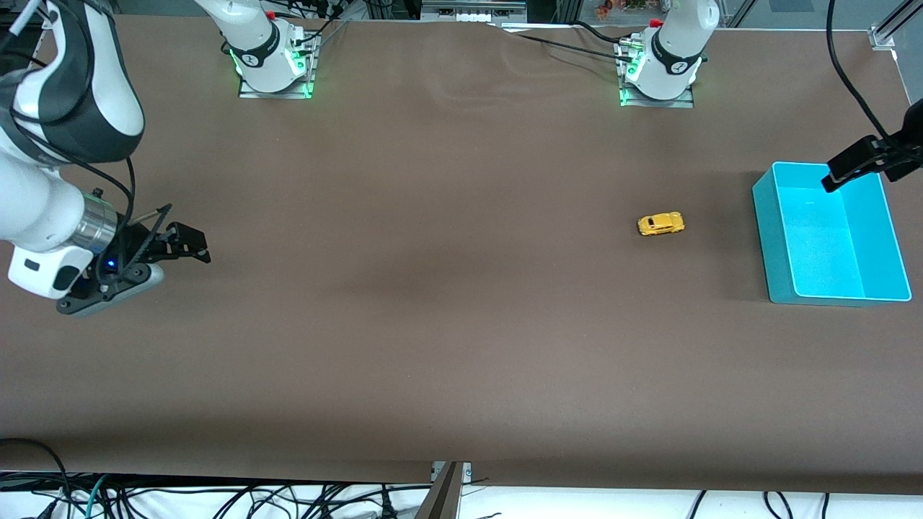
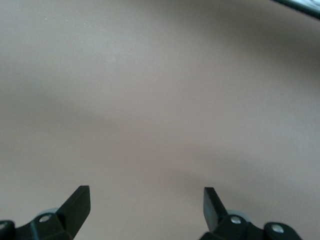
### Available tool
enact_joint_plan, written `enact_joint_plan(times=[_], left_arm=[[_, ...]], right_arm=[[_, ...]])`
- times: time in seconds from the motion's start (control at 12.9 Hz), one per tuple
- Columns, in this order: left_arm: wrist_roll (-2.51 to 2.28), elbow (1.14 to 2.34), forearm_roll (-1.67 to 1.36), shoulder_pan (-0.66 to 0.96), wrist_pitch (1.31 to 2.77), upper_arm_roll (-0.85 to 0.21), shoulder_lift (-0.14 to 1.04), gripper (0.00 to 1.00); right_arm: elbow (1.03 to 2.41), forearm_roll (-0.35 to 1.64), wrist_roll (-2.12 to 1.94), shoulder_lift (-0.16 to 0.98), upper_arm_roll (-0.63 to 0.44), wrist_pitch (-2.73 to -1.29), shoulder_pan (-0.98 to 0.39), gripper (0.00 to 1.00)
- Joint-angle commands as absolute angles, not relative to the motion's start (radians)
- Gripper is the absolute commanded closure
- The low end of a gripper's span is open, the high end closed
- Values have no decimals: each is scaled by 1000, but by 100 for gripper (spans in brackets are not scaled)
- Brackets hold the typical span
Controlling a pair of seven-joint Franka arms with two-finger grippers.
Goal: Wind and store yellow beetle car
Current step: 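Move the left gripper from the blue box toward the car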
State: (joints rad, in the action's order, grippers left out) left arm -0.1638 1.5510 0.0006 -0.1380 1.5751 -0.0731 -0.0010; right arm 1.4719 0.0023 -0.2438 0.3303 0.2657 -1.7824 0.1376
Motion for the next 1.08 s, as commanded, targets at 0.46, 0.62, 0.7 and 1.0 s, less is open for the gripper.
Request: enact_joint_plan(times=[0.46, 0.62, 0.7, 1.0], left_arm=[[-239, 1725, -12, -247, 1607, -71, 29, 0], [-267, 1855, -12, -267, 1711, -72, 18, 0], [-320, 1934, -12, -270, 1795, -72, 5, 0], [-590, 2147, -12, -268, 2015, -81, -5, 0]], right_arm=[[1422, -2, -66, 315, 295, -1720, 152, 0], [1419, -5, -64, 287, 255, -1749, 150, 0], [1419, -6, -72, 284, 246, -1756, 150, 0], [1430, -18, -69, 232, 239, -1749, 144, 0]])
